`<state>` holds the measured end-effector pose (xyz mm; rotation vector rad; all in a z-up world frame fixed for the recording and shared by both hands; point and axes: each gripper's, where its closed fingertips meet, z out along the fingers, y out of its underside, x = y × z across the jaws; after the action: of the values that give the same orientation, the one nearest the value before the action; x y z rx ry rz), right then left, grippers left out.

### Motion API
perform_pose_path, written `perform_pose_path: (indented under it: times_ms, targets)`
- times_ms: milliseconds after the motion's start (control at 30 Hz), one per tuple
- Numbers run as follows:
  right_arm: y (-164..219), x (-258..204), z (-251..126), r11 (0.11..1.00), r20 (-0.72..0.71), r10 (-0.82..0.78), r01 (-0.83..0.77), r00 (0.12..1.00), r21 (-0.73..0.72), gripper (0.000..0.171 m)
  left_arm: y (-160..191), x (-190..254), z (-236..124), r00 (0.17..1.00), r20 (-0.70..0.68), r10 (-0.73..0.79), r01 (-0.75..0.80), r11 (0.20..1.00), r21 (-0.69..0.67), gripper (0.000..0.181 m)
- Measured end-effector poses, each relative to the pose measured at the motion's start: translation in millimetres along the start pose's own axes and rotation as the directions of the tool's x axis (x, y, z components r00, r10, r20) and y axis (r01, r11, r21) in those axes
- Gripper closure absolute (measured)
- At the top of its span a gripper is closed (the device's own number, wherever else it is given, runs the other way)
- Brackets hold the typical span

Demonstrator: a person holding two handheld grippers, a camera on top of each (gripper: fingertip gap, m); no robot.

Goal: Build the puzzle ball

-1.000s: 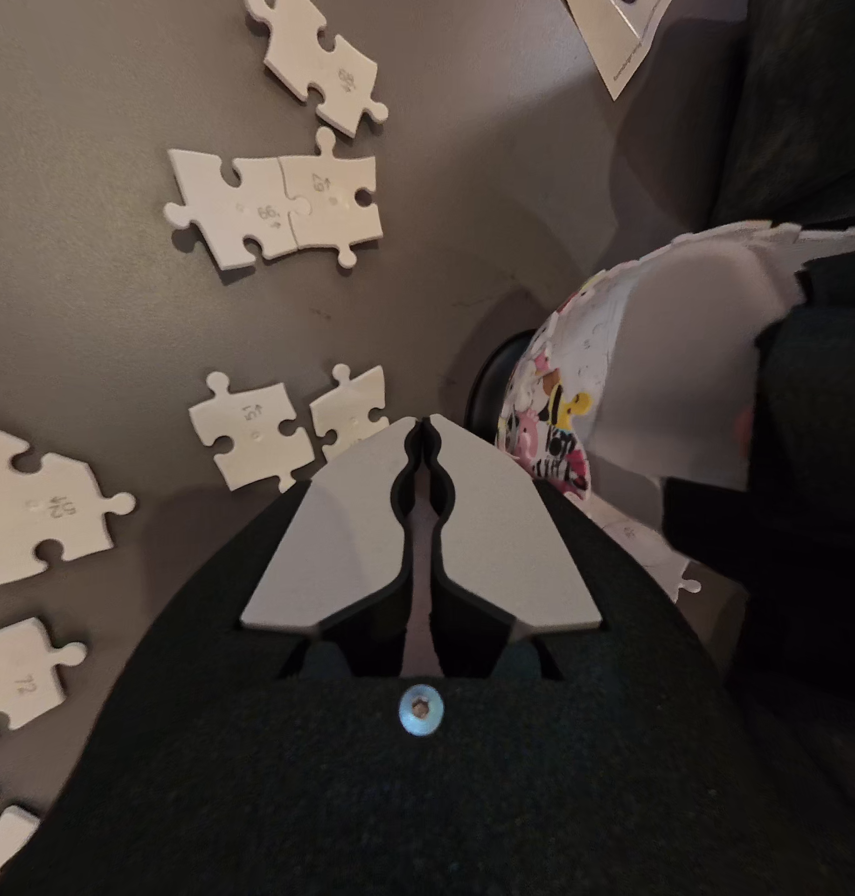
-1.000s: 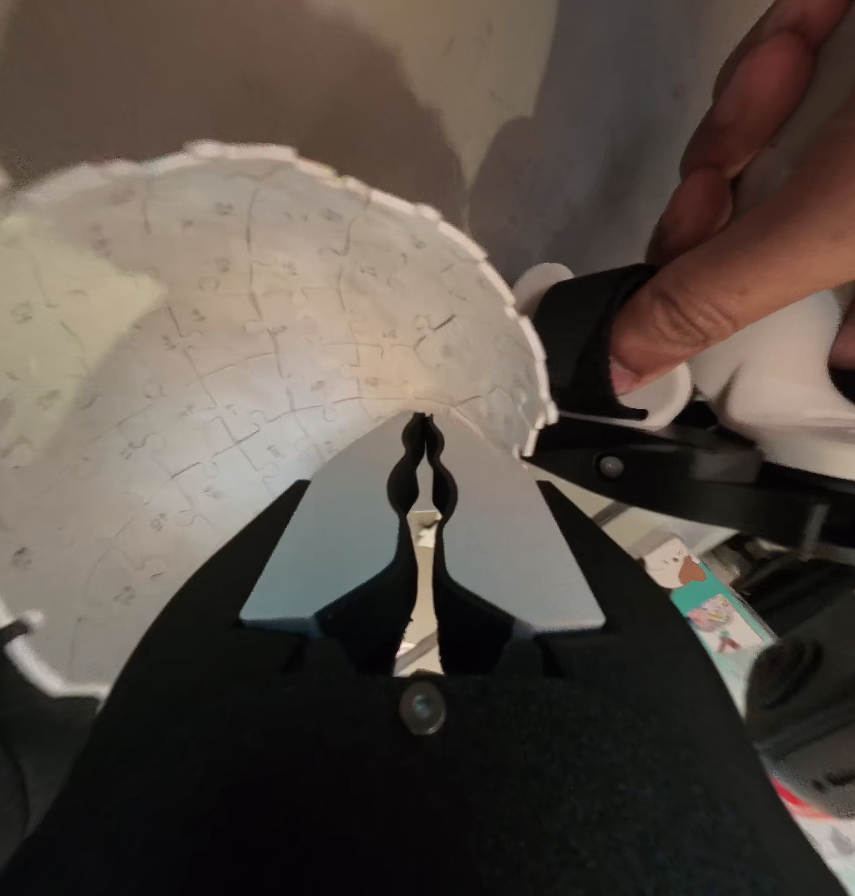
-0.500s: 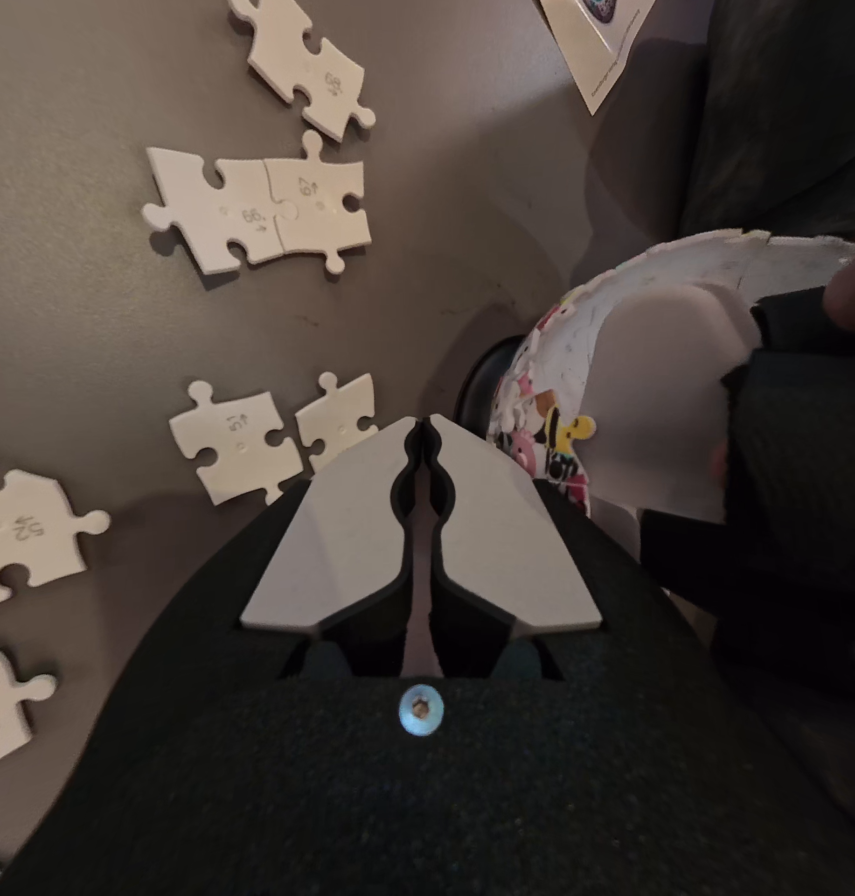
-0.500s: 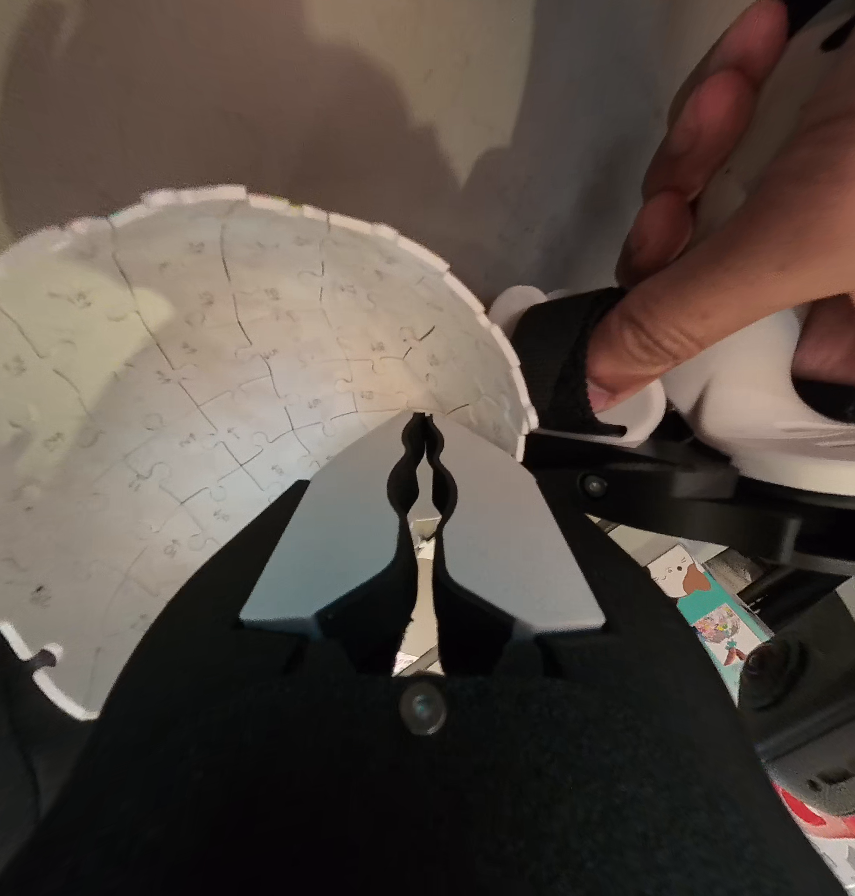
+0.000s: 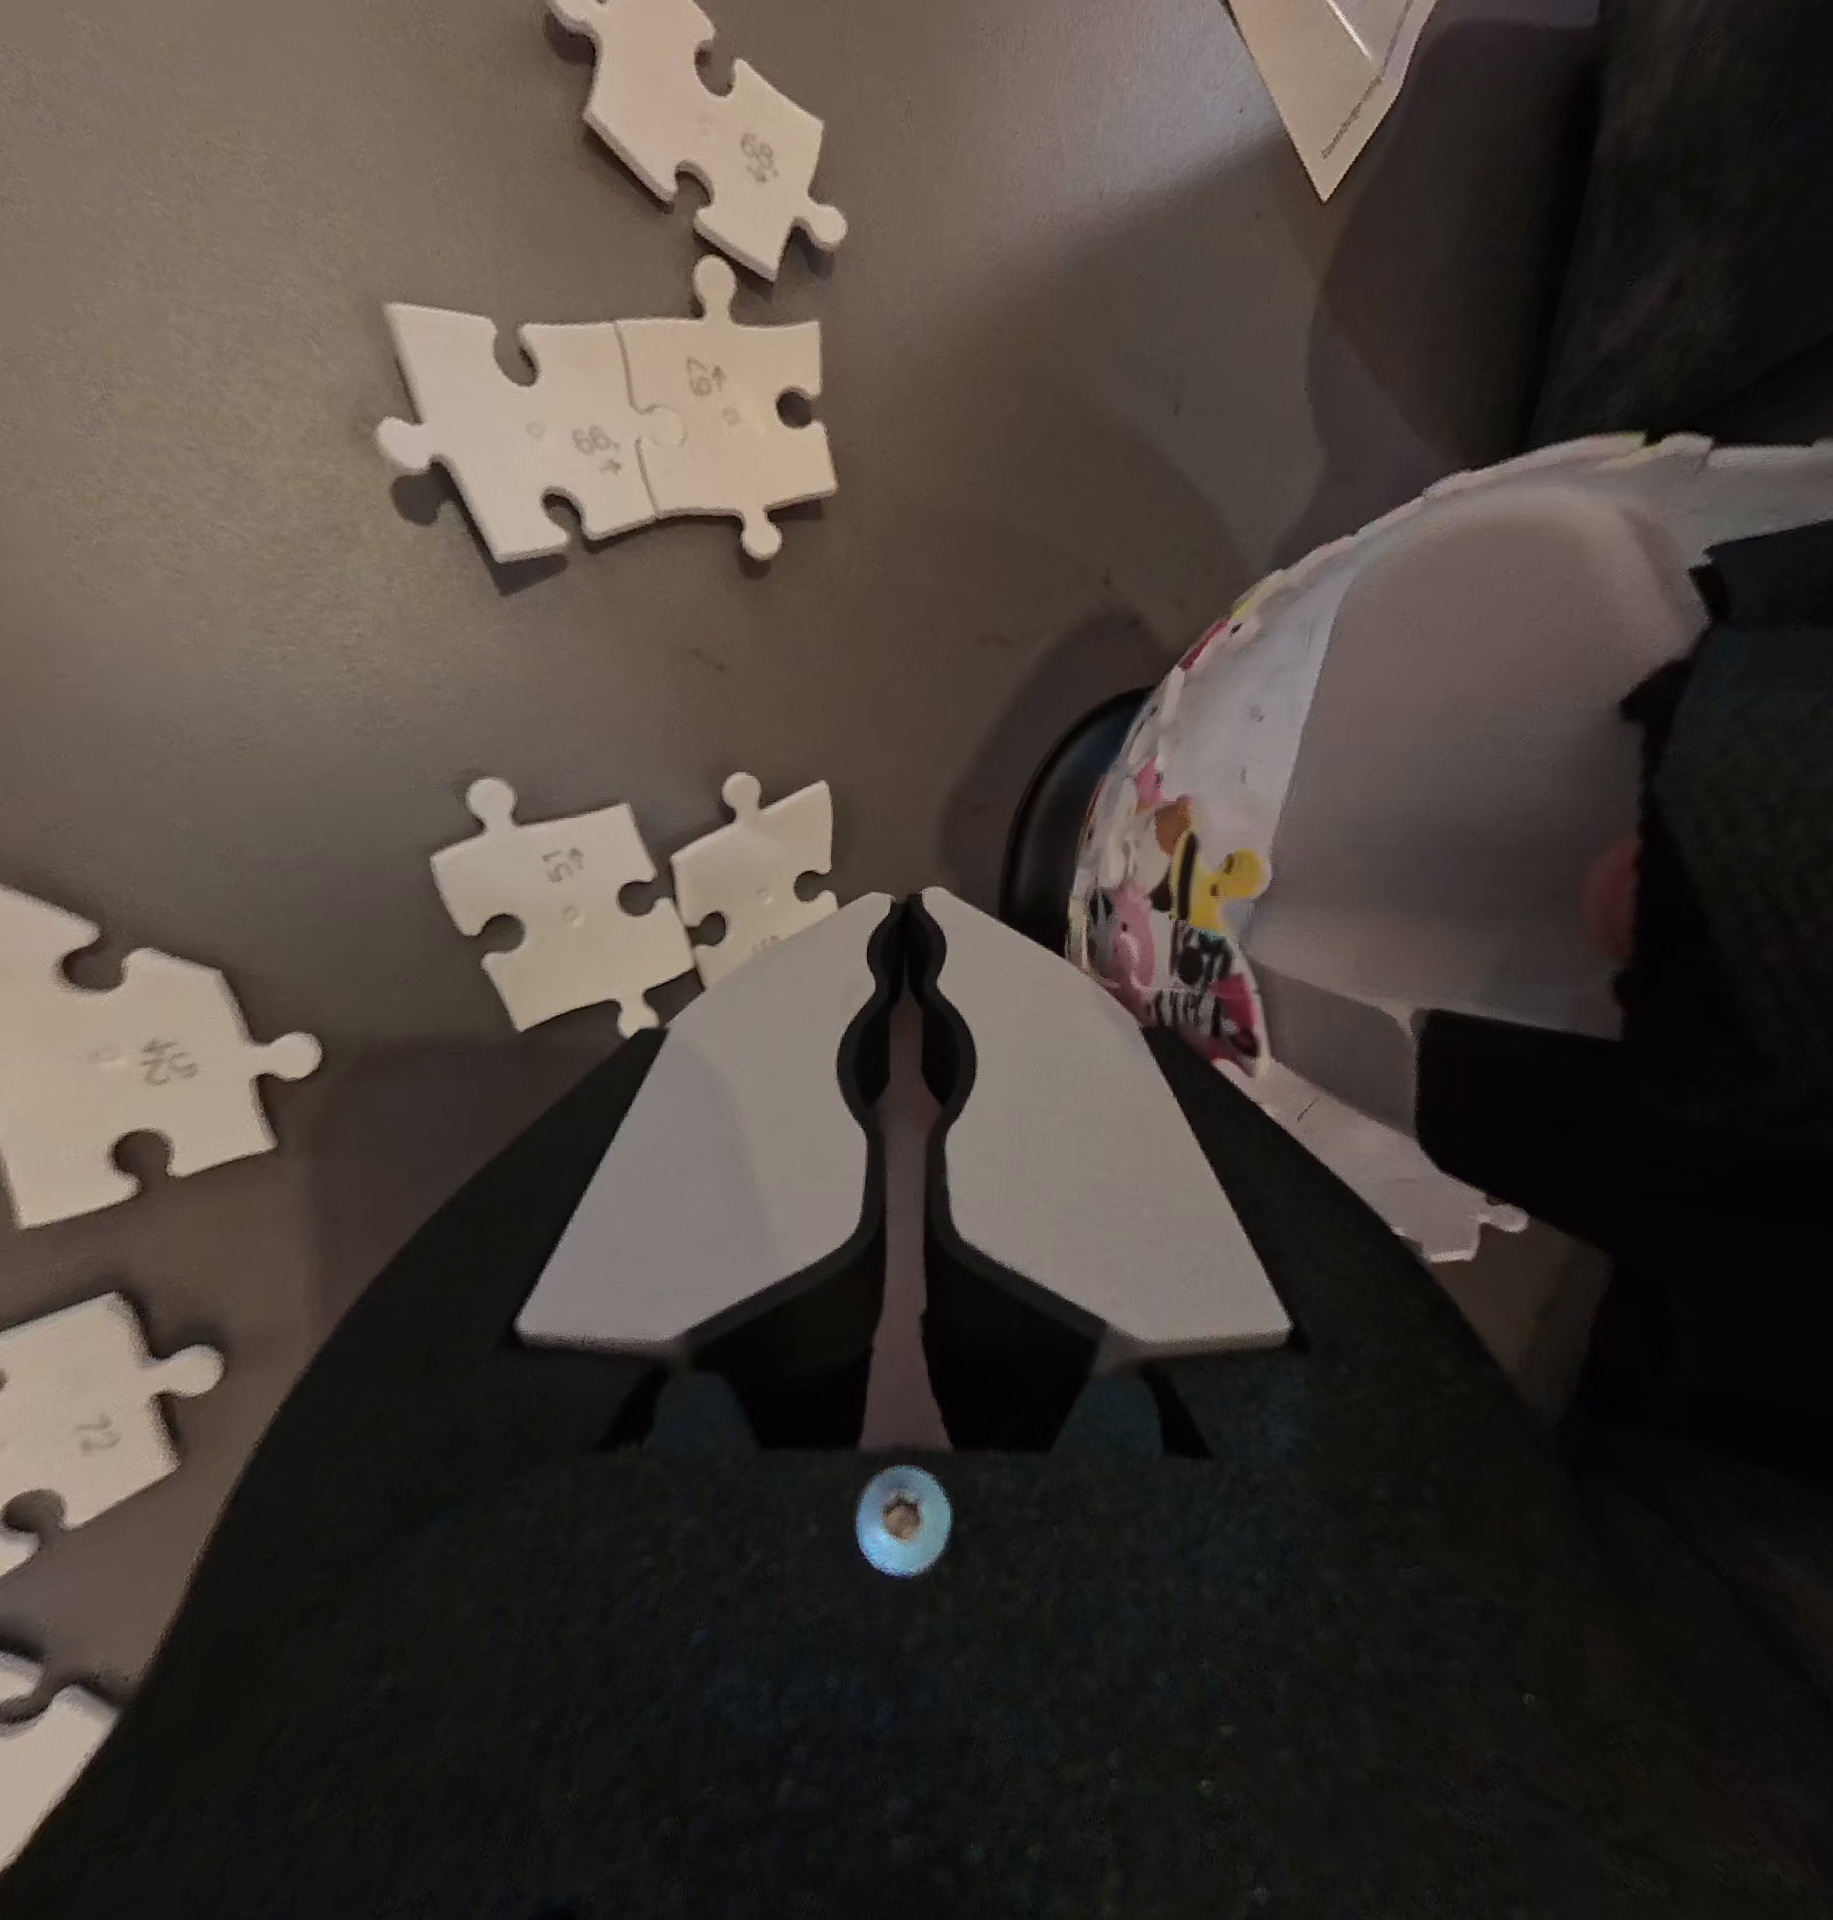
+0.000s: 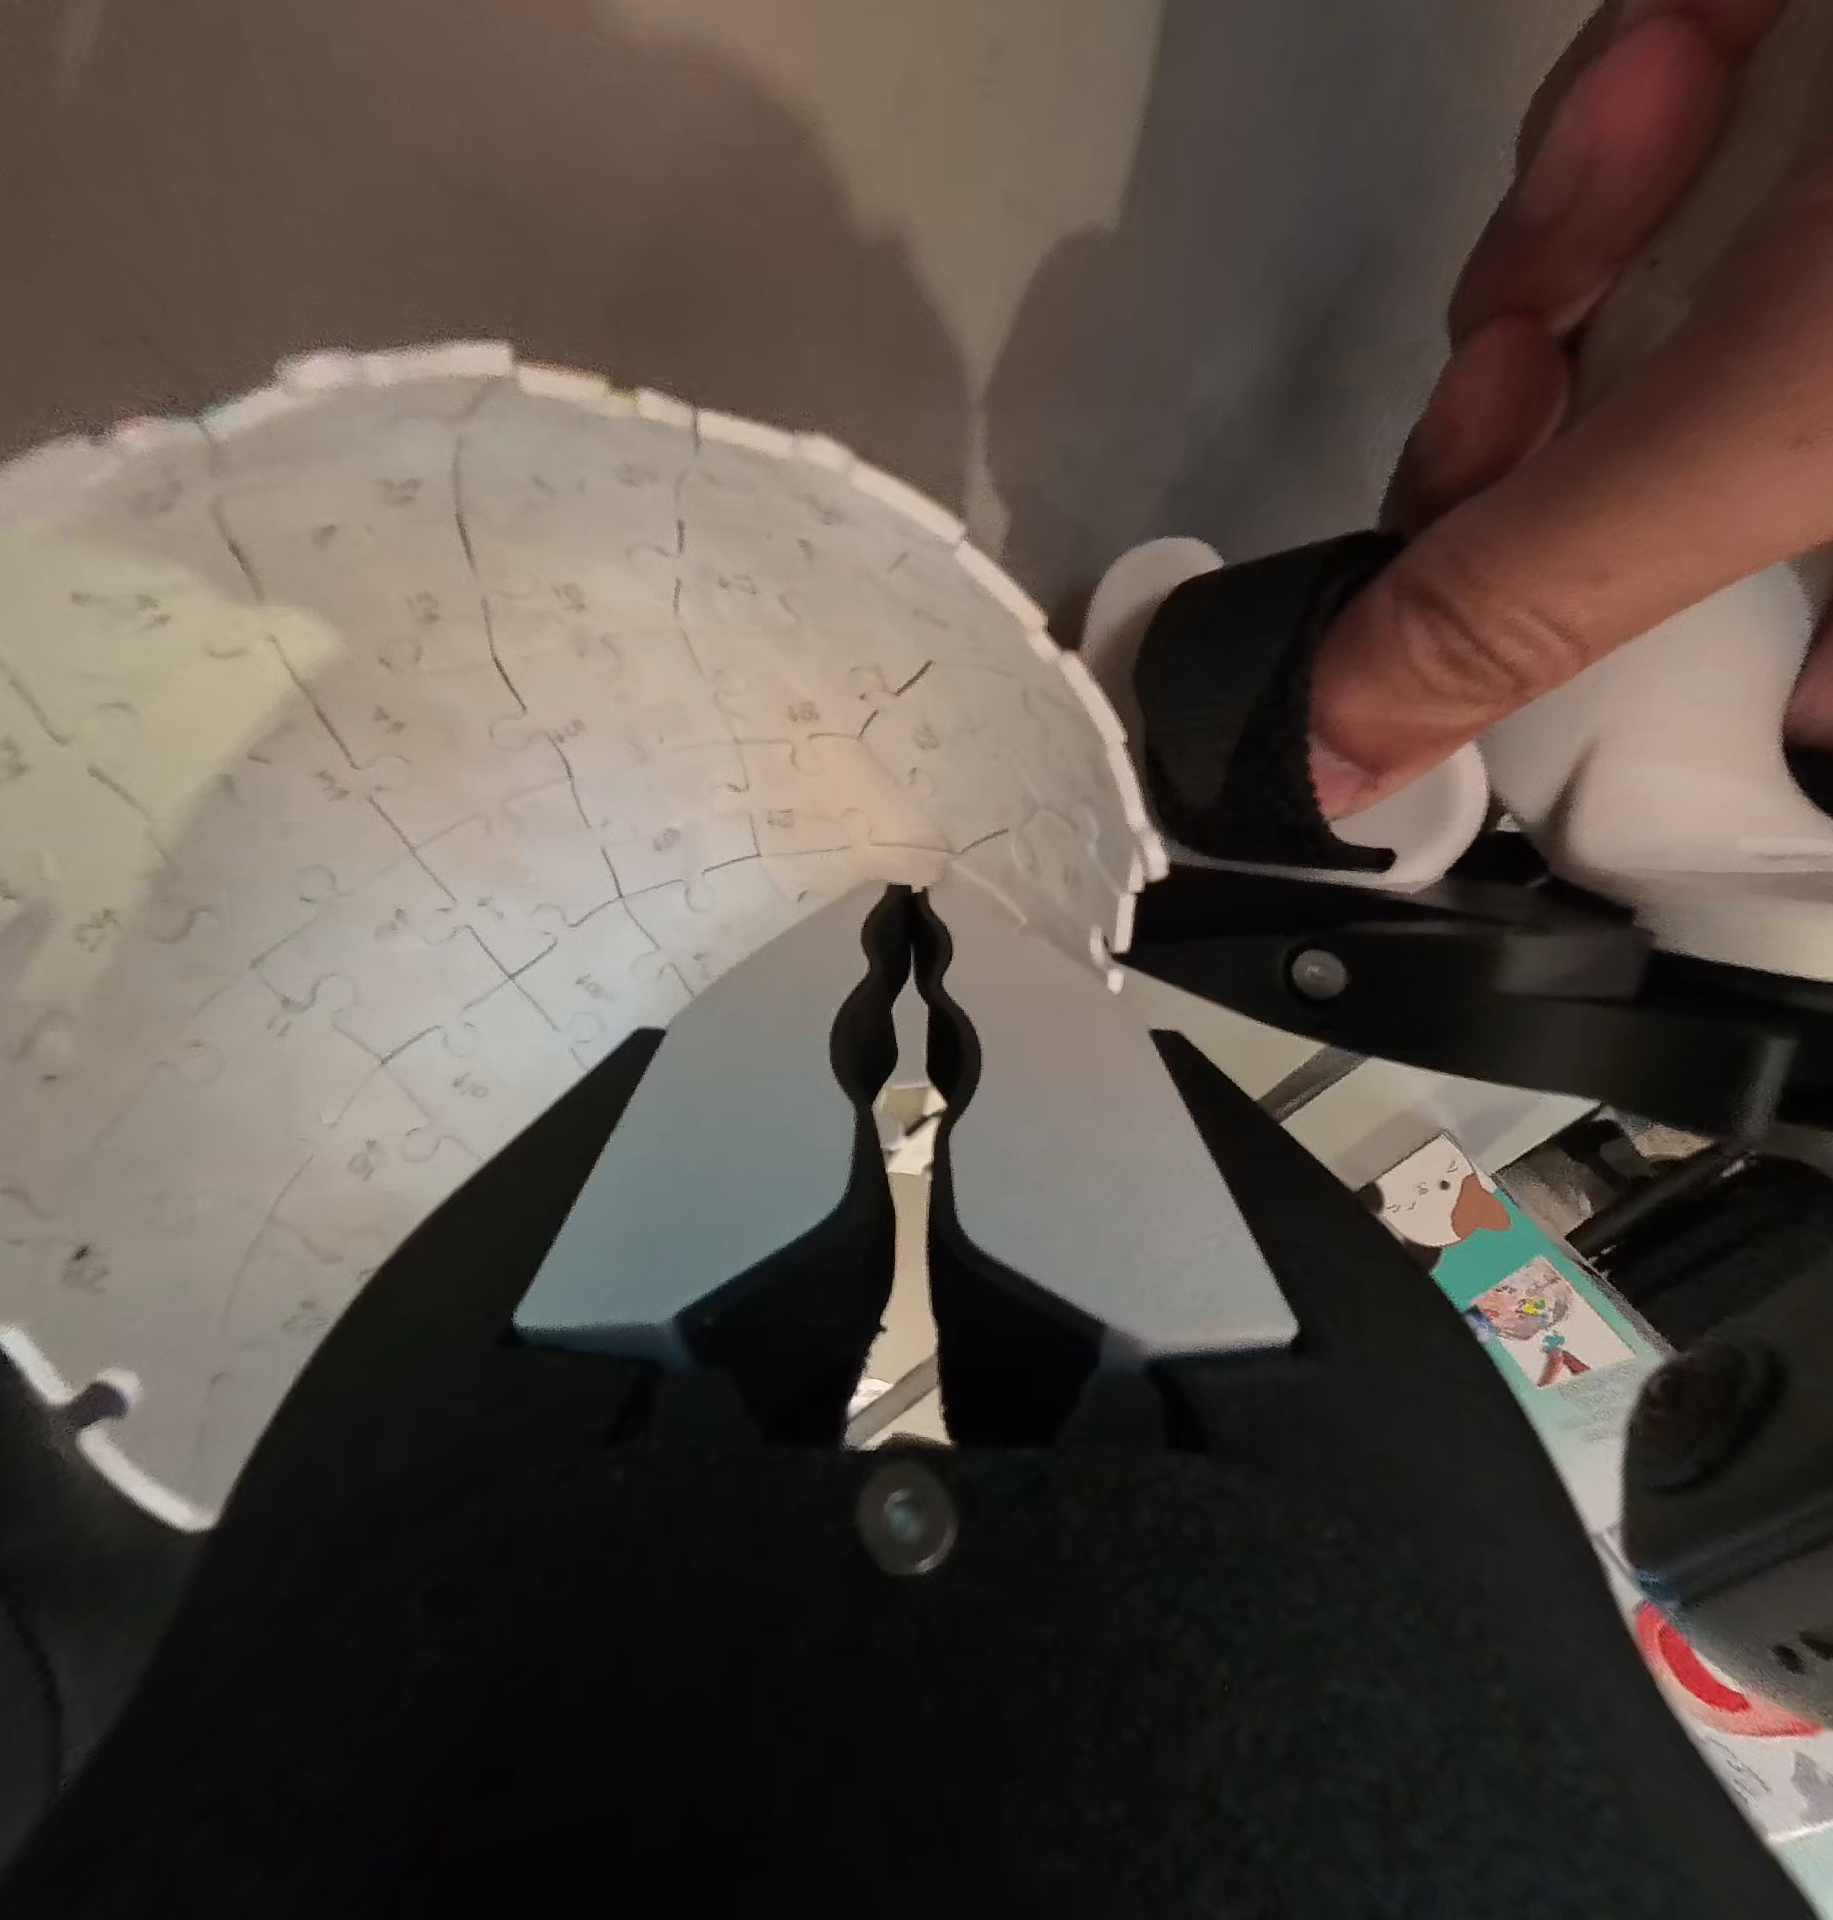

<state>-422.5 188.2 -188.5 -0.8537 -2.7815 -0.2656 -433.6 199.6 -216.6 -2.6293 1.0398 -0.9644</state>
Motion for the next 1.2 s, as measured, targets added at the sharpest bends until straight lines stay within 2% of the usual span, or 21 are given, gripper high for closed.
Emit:
perform_pose_path:
  times_ms: [100,233,367,467,567,633,733,833,900,1067,1200]
  targets:
    - [1.2,-3.1,0.0,1.0,0.015,-0.006,0.006,1.0,0.002,0.171,2.3,-7.1,-5.6,0.999,0.035,-0.008,0.008,1.0,0.002,0.181]
    - [-2.0,-4.1,-14.1,0.997,0.022,0.004,-0.005,1.0,0.079,0.171,2.7,-8.7,-7.2,0.999,0.048,-0.005,0.004,1.0,0.003,0.181]
    - [-6.9,9.1,-43.9,0.961,0.011,0.061,-0.062,0.998,0.269,0.171,2.9,-6.6,-13.7,0.998,0.063,0.0,0.0,1.0,0.0,0.181]
    - [-3.2,20.1,-58.2,0.896,0.089,0.158,-0.181,0.983,0.405,0.17,-1.7,-6.7,-30.6,0.996,0.089,-0.022,0.018,0.998,0.053,0.181]
    - [1.9,25.7,-59.5,0.841,0.221,0.25,-0.324,0.943,0.433,0.14,-2.2,-11.3,-52.6,0.987,0.149,-0.056,0.04,0.994,0.104,0.181]
    - [4.2,24.1,-56.0,0.801,0.334,0.283,-0.413,0.899,0.433,0.131,-0.4,-13.2,-67.0,0.978,0.189,-0.088,0.062,0.988,0.14,0.176]
    - [15.2,16.5,-43.8,0.778,0.489,0.334,-0.529,0.806,0.339,0.128,0.8,-8.6,-82.4,0.963,0.233,-0.135,0.084,0.973,0.217,0.168]
    - [29.9,15.6,-29.0,0.774,0.502,0.39,-0.57,0.772,0.276,0.134,-4.4,7.5,-85.2,0.961,0.234,-0.149,0.075,0.952,0.298,0.161]
    - [29.0,9.7,-26.8,0.759,0.557,0.378,-0.592,0.74,0.272,0.147,-9.2,21.3,-80.7,0.966,0.225,-0.128,0.049,0.944,0.327,0.159]
    - [28.9,3.0,-14.6,0.764,0.584,0.366,-0.592,0.724,0.257,0.152,-22.4,31.1,-64.0,0.952,0.302,-0.039,-0.044,0.964,0.264,0.155]
    - [23.5,0.5,-8.3,0.765,0.589,0.361,-0.591,0.723,0.256,0.15,-27.8,37.1,-49.9,0.966,0.26,0.005,-0.057,0.98,0.192,0.155]
